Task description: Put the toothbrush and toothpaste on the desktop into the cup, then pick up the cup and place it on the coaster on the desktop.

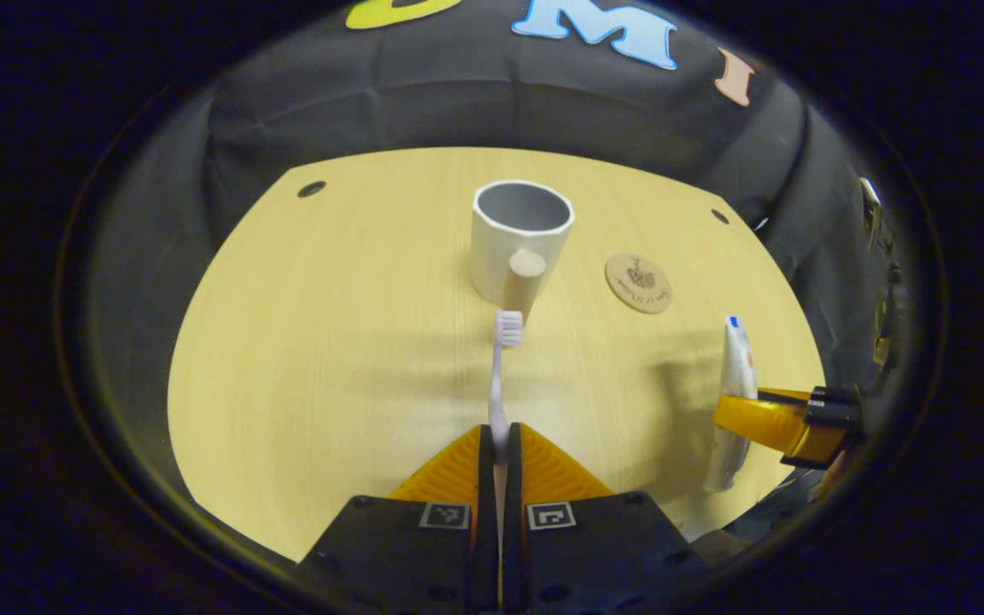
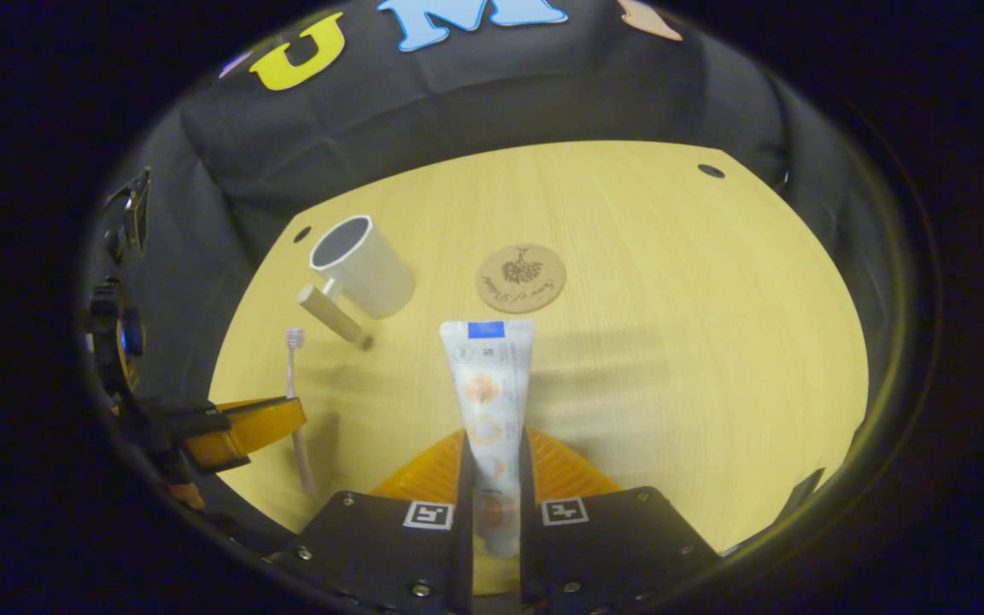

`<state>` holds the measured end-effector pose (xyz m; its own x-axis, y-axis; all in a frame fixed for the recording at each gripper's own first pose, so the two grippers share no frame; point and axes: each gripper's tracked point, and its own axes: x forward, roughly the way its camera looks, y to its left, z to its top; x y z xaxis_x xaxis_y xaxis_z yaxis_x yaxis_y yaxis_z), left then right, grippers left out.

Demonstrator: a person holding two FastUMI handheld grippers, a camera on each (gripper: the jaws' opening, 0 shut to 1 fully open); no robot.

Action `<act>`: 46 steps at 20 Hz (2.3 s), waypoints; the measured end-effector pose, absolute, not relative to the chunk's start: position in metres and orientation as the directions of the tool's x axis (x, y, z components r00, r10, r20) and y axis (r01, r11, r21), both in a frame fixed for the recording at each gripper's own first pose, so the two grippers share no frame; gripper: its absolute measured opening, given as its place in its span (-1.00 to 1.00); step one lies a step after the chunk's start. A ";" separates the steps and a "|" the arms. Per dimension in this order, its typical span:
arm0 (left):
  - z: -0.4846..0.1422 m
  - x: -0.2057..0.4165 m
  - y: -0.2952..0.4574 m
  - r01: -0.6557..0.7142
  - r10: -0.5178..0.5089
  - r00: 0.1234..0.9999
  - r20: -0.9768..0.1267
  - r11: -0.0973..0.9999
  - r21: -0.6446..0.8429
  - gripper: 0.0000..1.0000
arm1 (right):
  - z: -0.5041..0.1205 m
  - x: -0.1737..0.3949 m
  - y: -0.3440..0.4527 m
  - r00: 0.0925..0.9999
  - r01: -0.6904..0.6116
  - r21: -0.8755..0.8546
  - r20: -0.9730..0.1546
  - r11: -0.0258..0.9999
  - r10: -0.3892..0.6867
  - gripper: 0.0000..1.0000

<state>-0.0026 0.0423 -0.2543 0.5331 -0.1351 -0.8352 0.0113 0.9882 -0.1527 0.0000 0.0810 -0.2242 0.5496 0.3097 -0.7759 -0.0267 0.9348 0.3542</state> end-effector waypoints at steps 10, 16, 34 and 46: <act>-0.152 0.053 0.065 -0.004 -0.108 0.803 -0.586 0.983 -0.186 -0.80 | -0.135 0.054 0.092 0.772 -0.150 0.381 -0.531 0.912 0.349 -0.56; -0.104 0.105 0.066 0.032 -0.107 0.915 -0.388 0.980 -0.195 -0.80 | -0.104 0.082 0.094 0.832 -0.188 0.374 -0.430 0.908 0.350 -0.56; -0.114 0.215 0.037 0.083 -0.138 0.975 -0.176 0.954 -0.288 -0.81 | -0.116 0.110 0.091 0.819 -0.171 0.351 -0.469 0.920 0.331 -0.56; -0.151 0.225 0.026 0.097 -0.146 0.967 -0.207 0.968 -0.231 -0.68 | -0.126 0.100 0.098 0.796 -0.158 0.342 -0.511 0.927 0.324 -0.57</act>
